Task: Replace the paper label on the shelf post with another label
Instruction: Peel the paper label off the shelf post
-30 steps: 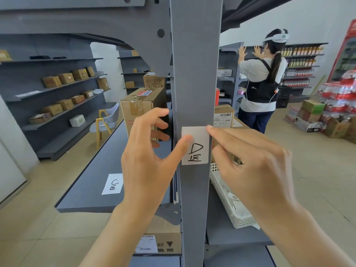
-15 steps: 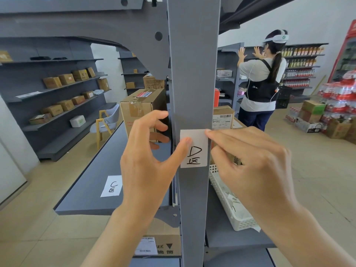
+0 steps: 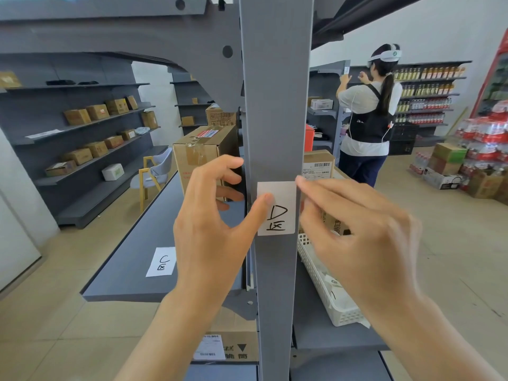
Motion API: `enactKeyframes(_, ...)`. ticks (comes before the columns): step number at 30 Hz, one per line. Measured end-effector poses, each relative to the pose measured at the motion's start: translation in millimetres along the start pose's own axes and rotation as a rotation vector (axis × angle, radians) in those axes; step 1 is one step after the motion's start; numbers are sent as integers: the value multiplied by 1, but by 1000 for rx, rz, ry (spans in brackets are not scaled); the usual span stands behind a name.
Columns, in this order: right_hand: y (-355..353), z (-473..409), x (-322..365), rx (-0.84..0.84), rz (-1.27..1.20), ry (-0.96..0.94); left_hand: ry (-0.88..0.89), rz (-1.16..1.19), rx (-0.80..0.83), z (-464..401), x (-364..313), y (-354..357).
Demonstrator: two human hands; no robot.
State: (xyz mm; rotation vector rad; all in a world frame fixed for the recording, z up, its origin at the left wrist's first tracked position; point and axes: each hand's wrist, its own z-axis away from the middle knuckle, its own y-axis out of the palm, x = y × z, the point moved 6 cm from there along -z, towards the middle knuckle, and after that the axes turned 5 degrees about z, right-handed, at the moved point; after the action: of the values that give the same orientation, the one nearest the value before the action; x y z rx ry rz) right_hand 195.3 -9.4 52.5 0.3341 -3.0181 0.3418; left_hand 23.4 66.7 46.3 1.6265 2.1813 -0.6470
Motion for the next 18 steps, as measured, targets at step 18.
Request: enactKeyframes(18, 8, -2, -1, -6, -46, -58, -6, 7, -2, 4, 0, 4)
